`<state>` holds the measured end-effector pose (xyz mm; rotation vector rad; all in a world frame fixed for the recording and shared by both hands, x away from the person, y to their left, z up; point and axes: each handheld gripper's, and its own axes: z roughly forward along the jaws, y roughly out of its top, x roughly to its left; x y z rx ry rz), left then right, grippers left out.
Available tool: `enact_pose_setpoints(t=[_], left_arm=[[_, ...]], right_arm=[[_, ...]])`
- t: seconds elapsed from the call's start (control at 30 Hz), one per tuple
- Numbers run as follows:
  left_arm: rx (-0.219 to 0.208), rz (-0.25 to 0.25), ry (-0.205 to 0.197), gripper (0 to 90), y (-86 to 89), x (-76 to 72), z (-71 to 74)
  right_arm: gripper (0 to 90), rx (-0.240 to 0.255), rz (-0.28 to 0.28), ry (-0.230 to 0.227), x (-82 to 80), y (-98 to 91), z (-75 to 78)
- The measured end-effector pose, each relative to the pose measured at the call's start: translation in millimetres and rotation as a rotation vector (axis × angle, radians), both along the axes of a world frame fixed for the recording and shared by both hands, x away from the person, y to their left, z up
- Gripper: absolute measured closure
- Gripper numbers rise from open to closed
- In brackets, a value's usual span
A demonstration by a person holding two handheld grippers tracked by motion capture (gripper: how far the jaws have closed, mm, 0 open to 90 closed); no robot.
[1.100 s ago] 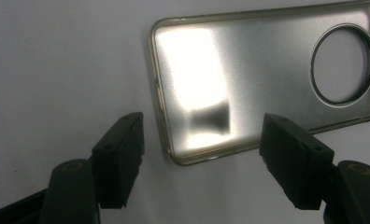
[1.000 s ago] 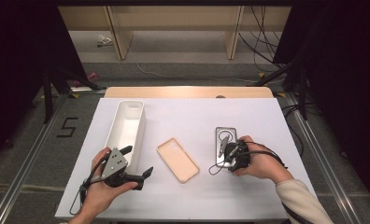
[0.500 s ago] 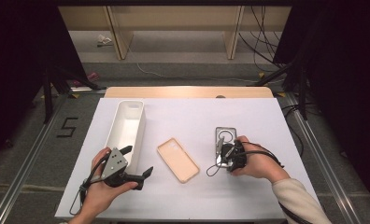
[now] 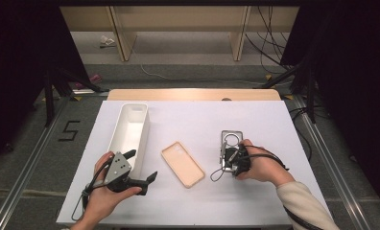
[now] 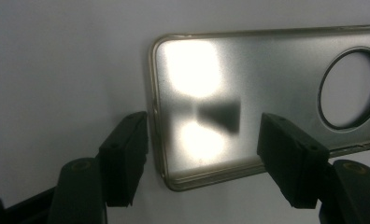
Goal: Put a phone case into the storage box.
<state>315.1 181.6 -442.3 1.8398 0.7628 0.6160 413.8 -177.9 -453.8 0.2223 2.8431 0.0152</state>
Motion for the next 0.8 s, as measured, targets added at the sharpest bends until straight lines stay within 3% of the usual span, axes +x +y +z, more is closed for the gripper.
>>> enact_pose_setpoints(t=[0.37, 0.8], left_arm=[[0.003, -0.004, 0.003, 0.8, -0.5, -0.1, -0.6], [0.003, -0.009, 0.004, 0.8, -1.2, -0.6, -0.7]], right_arm=[[40.2, -0.015, 0.028, 0.007, 1.6, 4.8, -0.4], [69.3, -0.050, 0.077, 0.080, -2.9, 10.5, -0.4]])
